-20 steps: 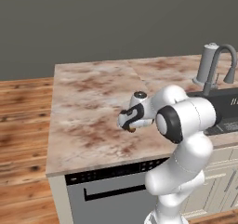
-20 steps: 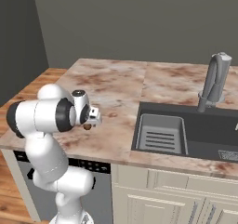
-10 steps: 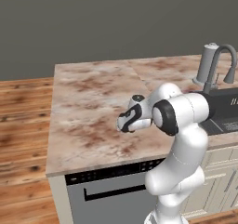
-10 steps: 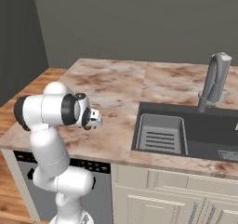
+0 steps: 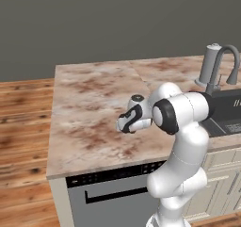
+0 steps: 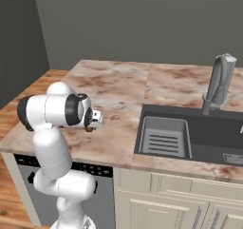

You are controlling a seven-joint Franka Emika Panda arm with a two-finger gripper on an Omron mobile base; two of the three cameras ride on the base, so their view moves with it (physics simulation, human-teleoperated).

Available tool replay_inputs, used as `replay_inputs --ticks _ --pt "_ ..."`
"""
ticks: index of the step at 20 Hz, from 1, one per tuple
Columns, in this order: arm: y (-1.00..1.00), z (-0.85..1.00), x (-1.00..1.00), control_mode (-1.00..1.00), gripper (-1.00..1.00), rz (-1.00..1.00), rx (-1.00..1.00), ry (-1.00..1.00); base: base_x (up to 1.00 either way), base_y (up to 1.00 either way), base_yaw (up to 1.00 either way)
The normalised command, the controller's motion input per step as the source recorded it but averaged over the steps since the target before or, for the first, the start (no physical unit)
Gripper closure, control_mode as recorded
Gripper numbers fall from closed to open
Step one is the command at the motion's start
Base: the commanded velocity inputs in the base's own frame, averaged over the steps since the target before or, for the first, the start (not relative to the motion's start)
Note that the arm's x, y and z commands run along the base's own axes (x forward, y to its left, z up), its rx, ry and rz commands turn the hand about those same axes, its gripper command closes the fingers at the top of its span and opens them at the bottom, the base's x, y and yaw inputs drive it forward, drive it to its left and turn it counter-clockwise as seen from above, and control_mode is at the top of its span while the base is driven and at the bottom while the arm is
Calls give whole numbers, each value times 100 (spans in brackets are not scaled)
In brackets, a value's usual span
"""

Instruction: Gather the eggs and milk located in the vicinity of the sink area and place them right next to the bowl.

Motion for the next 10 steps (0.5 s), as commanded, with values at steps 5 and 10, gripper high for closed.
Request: replay_inputs --ticks 5,10 --pt "0 -18 -3 -100 100 0 0 0 0 0 0" --pt "-12 6 -17 -100 100 0 5 -12 0 0 0"
